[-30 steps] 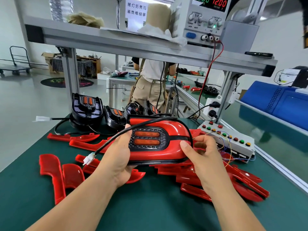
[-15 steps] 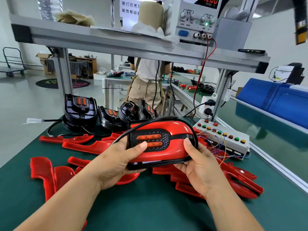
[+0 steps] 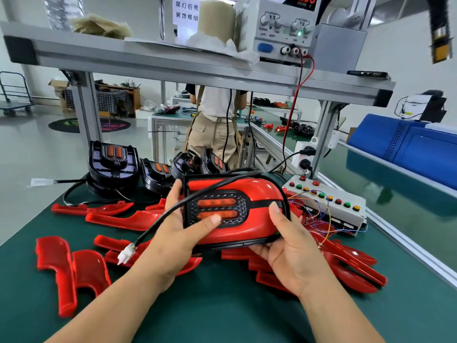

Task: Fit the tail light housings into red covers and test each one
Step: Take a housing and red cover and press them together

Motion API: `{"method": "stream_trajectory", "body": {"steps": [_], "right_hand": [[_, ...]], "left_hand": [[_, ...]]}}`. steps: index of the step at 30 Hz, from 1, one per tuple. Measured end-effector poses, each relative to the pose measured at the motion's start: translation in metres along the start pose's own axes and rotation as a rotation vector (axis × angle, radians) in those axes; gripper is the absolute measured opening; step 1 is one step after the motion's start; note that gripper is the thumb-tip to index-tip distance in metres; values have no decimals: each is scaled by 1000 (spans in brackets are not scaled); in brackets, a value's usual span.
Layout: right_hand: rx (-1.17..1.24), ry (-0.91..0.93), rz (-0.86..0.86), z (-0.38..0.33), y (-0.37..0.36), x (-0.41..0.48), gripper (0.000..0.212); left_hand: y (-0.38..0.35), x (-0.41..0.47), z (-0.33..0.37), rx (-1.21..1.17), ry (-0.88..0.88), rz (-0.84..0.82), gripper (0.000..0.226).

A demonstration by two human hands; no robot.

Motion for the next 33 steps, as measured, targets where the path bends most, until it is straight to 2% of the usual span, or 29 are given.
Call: {"method": "stream_trajectory", "body": {"steps": [1, 2, 4, 5, 8, 10, 14, 18, 26, 30, 33], "right_hand": [[23, -8, 11, 1, 0, 0, 45], [41, -16, 24, 3, 0, 0, 45], [73, -40, 45, 8, -1, -1, 49], [86, -53, 51, 11, -2, -1, 51], [99, -60, 67, 16, -4, 0, 61], [119, -48, 78, 16, -4, 1, 67], [178, -45, 79, 12, -2, 2, 78], [205, -69, 106, 13, 2, 2, 80], [221, -46, 98, 11, 2, 1, 75], [235, -41, 108, 12, 2, 3, 75], [224, -47, 114, 13, 5, 3, 76]], "left_hand": [[6, 1, 0, 14, -1, 106, 98], [11, 2, 0, 76, -11, 197, 83], [13, 1, 2, 169, -6, 265, 40], [10, 2, -1, 175, 12, 240, 27], [4, 5, -12, 206, 107, 107, 17], [2, 5, -10, 305, 66, 6, 6], [-1, 3, 3, 418, -83, -88, 18], [-1, 3, 5, 310, -72, -80, 20], [-7, -3, 9, 460, -142, -124, 27], [-7, -4, 9, 340, -105, -88, 26], [-14, -6, 10, 346, -118, -128, 24]]}}
Point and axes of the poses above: each hand's wrist, its own x-axis towards the middle knuckle, its own y-axis out of the back of the hand, z = x × y, the point moved 7 cm from there along x, towards the middle knuckle, and after that the axes turned 8 degrees about y, right-handed, at the moved point
